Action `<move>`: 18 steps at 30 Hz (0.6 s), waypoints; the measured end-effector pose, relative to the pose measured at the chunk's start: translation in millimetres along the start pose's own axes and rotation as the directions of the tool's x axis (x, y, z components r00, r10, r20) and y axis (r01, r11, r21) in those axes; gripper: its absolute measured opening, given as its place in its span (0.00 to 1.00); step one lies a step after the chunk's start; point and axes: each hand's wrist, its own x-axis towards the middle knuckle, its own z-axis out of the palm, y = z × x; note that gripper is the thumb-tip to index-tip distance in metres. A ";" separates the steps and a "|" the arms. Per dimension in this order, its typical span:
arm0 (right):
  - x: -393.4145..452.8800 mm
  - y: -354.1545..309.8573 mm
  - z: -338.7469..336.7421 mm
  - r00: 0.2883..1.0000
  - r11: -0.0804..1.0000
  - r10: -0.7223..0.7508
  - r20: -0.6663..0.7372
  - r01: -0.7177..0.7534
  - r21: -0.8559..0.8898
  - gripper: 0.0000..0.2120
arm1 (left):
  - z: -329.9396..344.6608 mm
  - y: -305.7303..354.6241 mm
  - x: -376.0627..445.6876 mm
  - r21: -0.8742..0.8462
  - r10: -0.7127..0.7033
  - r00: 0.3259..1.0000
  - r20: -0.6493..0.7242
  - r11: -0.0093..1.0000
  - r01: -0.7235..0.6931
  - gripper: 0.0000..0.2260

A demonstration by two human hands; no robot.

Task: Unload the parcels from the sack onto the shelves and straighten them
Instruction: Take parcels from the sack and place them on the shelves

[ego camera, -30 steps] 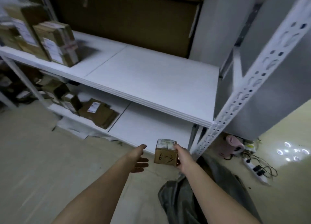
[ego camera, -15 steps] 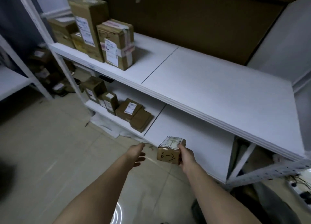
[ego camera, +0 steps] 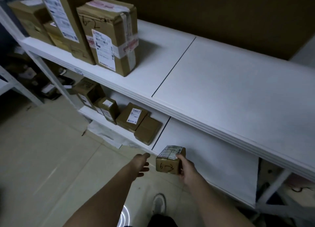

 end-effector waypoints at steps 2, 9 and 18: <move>24.6 2.3 11.9 1.000 1.000 0.009 -0.008 -0.010 -0.017 0.24 | -3.6 0.1 30.0 0.021 -0.006 1.000 0.017 1.000 0.005 0.18; 138.4 39.0 45.1 0.999 0.998 -0.049 -0.013 0.049 0.039 0.23 | -5.2 -25.1 158.5 -0.017 -0.005 0.998 0.070 1.000 0.006 0.20; 306.2 108.6 73.0 0.970 0.960 -0.235 0.064 0.222 0.169 0.19 | 1.0 -90.2 342.0 -0.351 0.135 0.988 0.076 0.931 -0.100 0.16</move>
